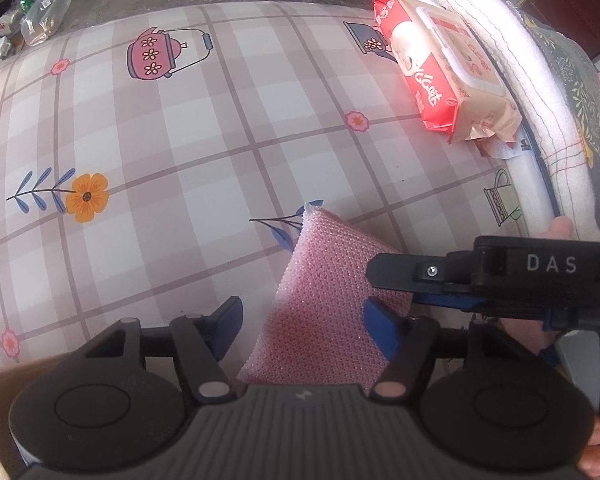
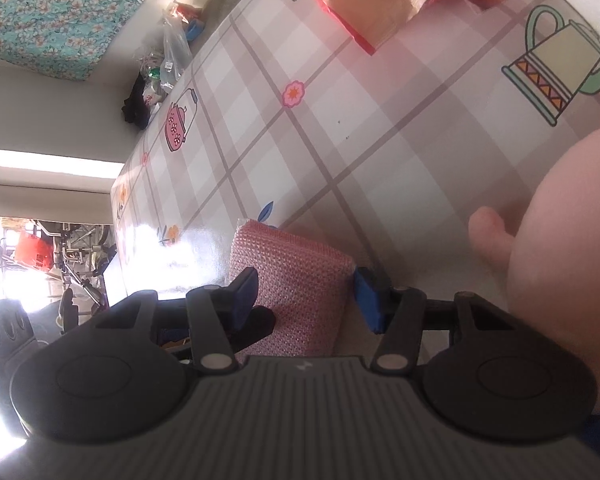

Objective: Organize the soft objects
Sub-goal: 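Lift the pink sponge with the left gripper toward the cardboard box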

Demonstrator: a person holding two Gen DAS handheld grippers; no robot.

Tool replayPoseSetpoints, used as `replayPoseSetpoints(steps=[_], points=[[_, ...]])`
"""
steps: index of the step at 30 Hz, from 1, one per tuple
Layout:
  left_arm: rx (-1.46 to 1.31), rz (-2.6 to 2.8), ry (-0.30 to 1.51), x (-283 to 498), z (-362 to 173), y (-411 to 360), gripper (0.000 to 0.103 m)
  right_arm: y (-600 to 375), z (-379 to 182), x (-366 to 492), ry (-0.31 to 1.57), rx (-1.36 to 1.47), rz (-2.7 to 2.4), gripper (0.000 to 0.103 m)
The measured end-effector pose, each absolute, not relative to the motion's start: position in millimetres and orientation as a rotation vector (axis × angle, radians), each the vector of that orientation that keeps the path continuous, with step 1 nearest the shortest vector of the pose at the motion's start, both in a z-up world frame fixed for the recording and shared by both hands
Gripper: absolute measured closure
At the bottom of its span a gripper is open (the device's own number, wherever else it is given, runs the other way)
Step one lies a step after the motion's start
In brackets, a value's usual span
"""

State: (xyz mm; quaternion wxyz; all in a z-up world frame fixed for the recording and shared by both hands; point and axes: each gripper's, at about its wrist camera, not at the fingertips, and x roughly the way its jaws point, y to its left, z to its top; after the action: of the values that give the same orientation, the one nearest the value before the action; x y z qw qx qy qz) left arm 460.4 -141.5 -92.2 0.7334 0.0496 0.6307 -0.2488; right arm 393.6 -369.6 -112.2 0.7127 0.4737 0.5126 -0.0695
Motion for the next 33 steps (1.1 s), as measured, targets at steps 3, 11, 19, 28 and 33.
replayPoseSetpoints(steps=[3, 11, 19, 28, 33], points=[[0.089, -0.560, 1.408, 461, -94, -143, 0.036, -370, -114, 396, 1.136, 1.071, -0.145, 0.052], [0.087, -0.556, 1.381, 453, -88, -150, 0.046, -371, -119, 394, 1.114, 1.118, -0.135, 0.061], [0.080, -0.563, 1.262, 434, -47, -149, 0.048, -367, -82, 384, 1.013, 1.084, -0.120, 0.062], [0.016, -0.579, 1.116, 396, 31, -131, 0.048, -353, 5, 352, 0.861, 0.994, -0.070, 0.062], [-0.013, -0.582, 1.051, 364, 67, -108, 0.048, -333, 51, 331, 0.813, 0.940, -0.032, 0.062]])
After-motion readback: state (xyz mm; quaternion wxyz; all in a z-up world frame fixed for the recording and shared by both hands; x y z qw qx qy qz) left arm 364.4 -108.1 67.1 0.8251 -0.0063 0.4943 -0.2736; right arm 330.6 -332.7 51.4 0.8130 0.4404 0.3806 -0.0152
